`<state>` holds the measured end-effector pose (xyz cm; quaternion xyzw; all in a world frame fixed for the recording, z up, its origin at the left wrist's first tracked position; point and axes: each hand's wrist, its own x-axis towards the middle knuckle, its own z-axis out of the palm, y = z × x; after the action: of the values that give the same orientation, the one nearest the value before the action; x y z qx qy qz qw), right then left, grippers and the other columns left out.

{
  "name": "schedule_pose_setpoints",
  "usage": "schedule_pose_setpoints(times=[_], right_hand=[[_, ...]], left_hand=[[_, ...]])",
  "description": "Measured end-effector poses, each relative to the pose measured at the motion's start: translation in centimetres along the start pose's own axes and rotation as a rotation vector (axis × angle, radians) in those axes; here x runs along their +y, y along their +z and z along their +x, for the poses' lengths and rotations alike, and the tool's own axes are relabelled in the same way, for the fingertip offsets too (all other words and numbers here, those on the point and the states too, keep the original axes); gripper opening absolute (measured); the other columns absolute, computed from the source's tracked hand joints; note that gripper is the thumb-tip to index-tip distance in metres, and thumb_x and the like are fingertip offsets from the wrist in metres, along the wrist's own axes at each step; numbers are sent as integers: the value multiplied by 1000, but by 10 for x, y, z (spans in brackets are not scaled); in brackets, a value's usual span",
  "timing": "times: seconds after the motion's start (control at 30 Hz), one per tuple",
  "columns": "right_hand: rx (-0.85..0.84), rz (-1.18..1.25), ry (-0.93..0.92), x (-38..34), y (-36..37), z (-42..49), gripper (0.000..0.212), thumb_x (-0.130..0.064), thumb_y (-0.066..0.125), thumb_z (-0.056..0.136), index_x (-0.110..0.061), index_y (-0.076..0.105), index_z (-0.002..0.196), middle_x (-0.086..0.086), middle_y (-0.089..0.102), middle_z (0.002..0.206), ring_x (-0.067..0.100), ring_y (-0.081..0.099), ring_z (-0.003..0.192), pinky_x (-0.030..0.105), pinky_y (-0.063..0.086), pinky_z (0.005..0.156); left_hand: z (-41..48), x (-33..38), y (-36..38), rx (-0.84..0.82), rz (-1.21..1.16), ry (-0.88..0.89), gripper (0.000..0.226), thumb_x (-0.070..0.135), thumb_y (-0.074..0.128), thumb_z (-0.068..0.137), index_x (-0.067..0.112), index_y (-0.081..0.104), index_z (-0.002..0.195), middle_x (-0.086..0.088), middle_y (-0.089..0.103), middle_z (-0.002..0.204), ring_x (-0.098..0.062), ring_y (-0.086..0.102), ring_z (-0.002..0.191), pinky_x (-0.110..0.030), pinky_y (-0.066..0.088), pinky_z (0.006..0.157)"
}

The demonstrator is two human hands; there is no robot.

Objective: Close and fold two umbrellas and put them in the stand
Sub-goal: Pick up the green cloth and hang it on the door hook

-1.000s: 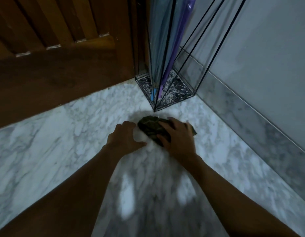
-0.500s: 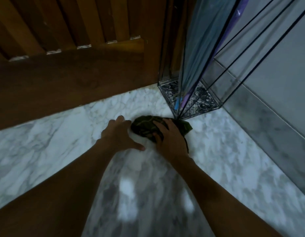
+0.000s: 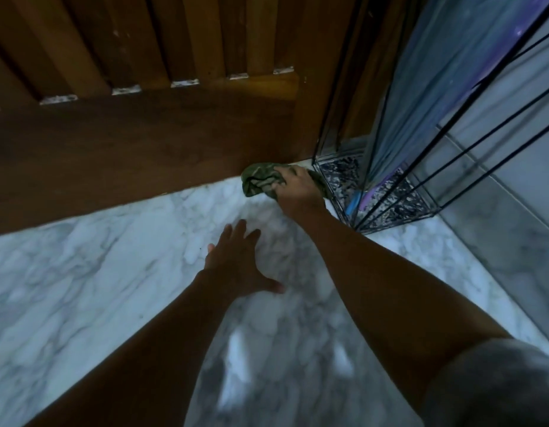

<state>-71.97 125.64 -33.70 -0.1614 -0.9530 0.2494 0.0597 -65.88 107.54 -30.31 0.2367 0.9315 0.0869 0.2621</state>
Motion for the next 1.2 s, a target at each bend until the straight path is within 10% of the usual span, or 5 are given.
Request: schedule_pose_setpoints(times=[0.43,0.57,0.7,0.87,1.2], right_hand=[[41,12,-60,-5,-4,-35,41,-24,53,91,-8,61,128,22,57,128,42,51,121,54,43,100],[-23,-5,-8,-7,-9,-15,43,-28,50,97,-17,51,139,14,46,143,33,40,133,39,31,110],[74,31,-107,-6,-9,-48,33,-14,59,87,-4,66,117,24,62,119,42,59,108,50,51,91],[-10,58,27,11,-10,-132,57,-43,30,89,-21,54,136,11,45,147,33,44,132,45,35,111],[135,-43,132,118,-68,-197,40,-30,59,91,-29,59,131,0,54,139,23,51,127,33,46,98]], left_hand=[[1,1,3,-8,-25,-10,130,76,73,53,28,8,155,0,-12,163,-25,-10,150,-56,12,119],[3,1,3,0,-52,-17,130,73,76,53,28,10,155,1,-11,163,-25,-10,150,-57,11,119],[6,1,4,18,-80,-28,134,74,78,47,28,12,155,3,-9,163,-23,-7,150,-56,13,119],[9,-1,4,61,-164,-6,138,74,81,35,34,19,152,6,7,161,-23,6,149,-58,19,116],[0,35,-3,-20,-44,-35,108,59,84,57,27,33,146,-4,26,146,-32,27,135,-53,40,104]])
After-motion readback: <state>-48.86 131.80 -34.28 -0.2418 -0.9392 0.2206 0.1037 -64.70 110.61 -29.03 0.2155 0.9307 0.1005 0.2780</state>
